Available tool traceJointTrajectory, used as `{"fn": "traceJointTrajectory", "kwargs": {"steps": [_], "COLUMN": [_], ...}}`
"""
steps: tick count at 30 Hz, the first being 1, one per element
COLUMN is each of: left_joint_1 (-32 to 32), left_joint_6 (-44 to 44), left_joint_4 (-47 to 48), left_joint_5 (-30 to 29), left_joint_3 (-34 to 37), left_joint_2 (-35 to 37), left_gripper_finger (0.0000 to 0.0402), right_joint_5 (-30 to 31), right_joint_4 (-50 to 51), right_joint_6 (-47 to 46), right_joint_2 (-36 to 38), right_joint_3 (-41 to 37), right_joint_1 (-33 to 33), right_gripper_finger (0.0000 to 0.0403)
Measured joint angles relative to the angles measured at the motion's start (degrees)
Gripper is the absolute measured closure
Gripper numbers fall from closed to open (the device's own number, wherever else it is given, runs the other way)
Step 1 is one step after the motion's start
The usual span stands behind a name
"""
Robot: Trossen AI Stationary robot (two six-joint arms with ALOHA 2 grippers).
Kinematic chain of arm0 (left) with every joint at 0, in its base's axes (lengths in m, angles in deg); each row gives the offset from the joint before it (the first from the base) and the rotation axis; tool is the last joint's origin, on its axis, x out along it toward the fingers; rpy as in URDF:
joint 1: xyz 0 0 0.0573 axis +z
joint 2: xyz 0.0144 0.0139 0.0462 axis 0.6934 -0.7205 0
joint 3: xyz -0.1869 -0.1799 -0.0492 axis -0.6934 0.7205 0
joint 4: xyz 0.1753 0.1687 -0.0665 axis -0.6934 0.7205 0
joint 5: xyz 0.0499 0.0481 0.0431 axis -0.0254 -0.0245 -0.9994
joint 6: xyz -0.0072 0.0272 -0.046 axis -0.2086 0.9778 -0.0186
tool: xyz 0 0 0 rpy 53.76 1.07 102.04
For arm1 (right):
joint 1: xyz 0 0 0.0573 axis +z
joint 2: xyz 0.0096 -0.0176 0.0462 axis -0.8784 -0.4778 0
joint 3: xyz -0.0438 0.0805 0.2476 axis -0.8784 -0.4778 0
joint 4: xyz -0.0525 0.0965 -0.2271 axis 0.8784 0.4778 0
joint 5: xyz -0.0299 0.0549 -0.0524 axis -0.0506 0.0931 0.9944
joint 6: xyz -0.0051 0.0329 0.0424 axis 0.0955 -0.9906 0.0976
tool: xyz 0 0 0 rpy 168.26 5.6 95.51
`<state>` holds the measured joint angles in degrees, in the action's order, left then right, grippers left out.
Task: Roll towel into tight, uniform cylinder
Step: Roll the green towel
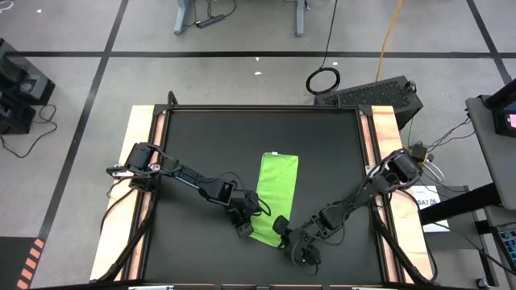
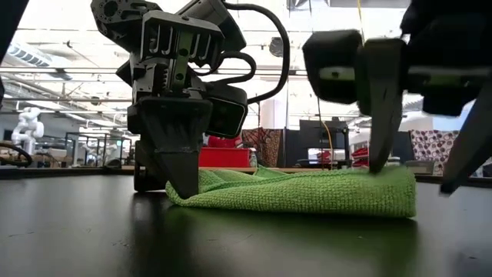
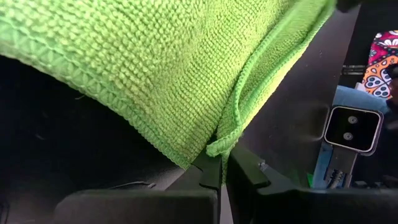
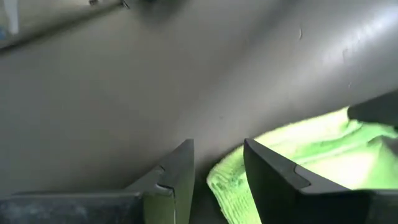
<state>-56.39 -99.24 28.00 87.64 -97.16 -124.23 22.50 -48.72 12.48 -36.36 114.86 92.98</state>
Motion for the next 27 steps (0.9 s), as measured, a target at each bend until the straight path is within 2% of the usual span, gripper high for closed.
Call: {"fn": "traceJointTrajectory", "kwargs": {"steps": [7, 15, 20, 23, 27], "left_joint_1": [0.00, 0.00, 0.04, 0.04, 0.04], "left_joint_6": [0.04, 0.08, 0.11, 0.11, 0.69], "left_joint_4": [-0.11, -0.22, -0.24, -0.24, -0.21], "left_joint_5": [0.06, 0.28, 0.55, 0.70, 0.84], "left_joint_3": [0.00, 0.00, 0.00, 0.00, 0.00], "left_joint_2": [0.00, 0.00, 0.00, 0.00, 0.00], "left_gripper_finger": [0.0389, 0.0389, 0.0389, 0.0389, 0.0389], "right_joint_5": [-1.03, 6.85, 9.99, 11.12, 11.50], "right_joint_4": [-0.91, -0.82, -0.34, 0.05, 0.19], "right_joint_6": [-1.85, -3.57, -8.23, -12.61, -18.05], "right_joint_2": [-2.81, -3.04, -3.08, -3.10, -3.15], "right_joint_3": [-0.01, 0.05, 0.05, 0.05, 0.05], "right_joint_1": [-0.44, -0.33, -0.56, -0.78, -0.78], "right_gripper_finger": [0.0273, 0.0273, 0.0278, 0.0302, 0.0368]}}
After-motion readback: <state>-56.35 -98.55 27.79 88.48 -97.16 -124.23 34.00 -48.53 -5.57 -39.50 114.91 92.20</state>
